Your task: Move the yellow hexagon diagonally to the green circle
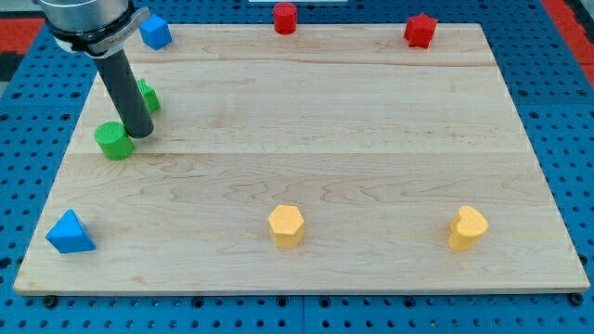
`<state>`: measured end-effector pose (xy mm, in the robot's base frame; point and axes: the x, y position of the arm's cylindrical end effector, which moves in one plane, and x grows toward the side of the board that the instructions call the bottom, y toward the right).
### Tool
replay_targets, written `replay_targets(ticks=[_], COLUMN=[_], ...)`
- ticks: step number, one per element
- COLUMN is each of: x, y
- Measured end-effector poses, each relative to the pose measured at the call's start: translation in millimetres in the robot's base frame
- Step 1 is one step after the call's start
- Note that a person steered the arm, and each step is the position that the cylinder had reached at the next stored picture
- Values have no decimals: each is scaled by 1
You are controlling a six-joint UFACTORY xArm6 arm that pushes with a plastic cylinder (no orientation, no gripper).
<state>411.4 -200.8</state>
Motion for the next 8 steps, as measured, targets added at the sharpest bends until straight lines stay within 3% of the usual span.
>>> replay_targets(ticks=[2,5,6,8], x=[12,32,54,139], y=[67,214,255,245])
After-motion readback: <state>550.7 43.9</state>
